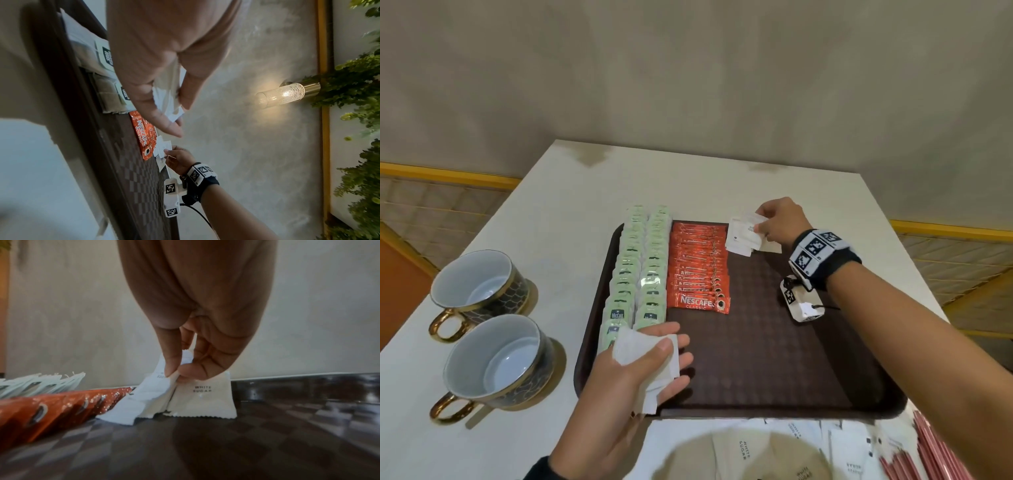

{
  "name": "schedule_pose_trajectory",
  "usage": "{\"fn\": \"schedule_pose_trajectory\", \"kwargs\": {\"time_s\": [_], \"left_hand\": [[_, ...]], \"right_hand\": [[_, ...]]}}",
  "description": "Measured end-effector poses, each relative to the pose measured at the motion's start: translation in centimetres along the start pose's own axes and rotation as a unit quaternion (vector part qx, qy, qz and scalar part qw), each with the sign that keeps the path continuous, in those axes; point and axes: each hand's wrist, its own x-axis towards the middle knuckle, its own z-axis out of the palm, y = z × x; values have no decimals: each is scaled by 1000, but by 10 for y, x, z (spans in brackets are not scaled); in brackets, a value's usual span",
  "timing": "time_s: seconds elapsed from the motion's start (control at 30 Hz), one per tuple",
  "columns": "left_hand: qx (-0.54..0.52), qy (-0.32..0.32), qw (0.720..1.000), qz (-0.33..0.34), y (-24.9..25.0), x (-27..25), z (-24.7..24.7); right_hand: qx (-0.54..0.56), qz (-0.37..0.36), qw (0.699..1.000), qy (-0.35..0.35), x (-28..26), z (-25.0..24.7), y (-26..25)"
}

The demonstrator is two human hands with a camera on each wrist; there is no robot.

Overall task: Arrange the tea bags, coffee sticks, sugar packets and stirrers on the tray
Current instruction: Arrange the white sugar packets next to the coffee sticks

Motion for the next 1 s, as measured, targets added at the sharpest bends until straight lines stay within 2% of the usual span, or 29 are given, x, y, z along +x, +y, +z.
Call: {"fn": "schedule_pose_trajectory", "kwargs": {"time_s": [0.07, 0.2, 0.3, 0.4, 0.6, 0.87, 1.0], "left_hand": [[-1, 5, 1000, 2, -1, -1, 1], [-1, 13, 1000, -2, -4, -2, 5], [-1, 17, 1000, -9, -5, -3, 6], [-1, 15, 1000, -17, -5, -3, 9], [0, 16, 1000, -21, -5, -5, 11], [-7, 26, 999, -26, -6, -3, 11], [-8, 27, 999, -25, -6, -3, 11]], "right_hand": [[23, -11, 1000, 0, 1, 0, 3], [147, -24, 989, -20, -2, -22, 5], [173, -7, 981, -87, -4, -42, 13], [86, 7, 988, -127, -6, -44, 24], [-90, -49, 993, -63, 1, -33, 25], [-167, -63, 984, -26, 3, -27, 20], [-183, -129, 974, 16, -11, -18, 8]]}}
